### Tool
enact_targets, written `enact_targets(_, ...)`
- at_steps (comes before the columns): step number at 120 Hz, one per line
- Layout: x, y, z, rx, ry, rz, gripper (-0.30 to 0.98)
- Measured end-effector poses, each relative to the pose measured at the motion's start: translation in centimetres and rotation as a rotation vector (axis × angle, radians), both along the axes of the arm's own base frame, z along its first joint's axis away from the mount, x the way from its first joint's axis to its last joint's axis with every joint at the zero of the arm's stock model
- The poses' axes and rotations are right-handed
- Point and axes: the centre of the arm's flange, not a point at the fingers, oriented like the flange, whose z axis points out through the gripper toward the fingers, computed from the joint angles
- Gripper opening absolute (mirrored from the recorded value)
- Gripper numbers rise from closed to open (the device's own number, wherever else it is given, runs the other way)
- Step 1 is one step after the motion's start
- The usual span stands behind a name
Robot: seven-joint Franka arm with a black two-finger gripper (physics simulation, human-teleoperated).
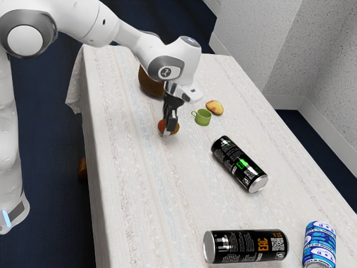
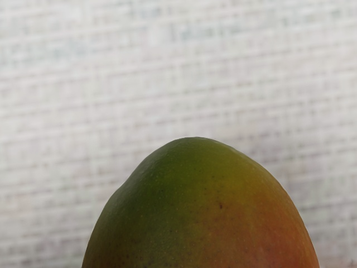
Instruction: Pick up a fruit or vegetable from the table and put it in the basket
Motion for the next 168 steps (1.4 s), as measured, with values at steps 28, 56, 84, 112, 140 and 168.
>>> enact_targets(28, 2.1, -0.1, 13.7, 0.104, -0.207, -0.027, 0.07)
enact_targets(56, 0.2, 11.4, 21.2, 0.249, -0.234, 0.142, 0.08)
enact_targets(84, 4.1, 21.0, 19.4, 0.272, -0.19, 0.232, 0.07)
enact_targets(112, 4.4, 21.8, 18.1, 0.248, -0.154, 0.194, 0.06)
enact_targets(140, 3.5, 23.1, 17.4, 0.235, -0.125, 0.184, 0.07)
enact_targets(168, 2.4, 24.6, 15.7, 0.195, -0.095, 0.193, 0.15)
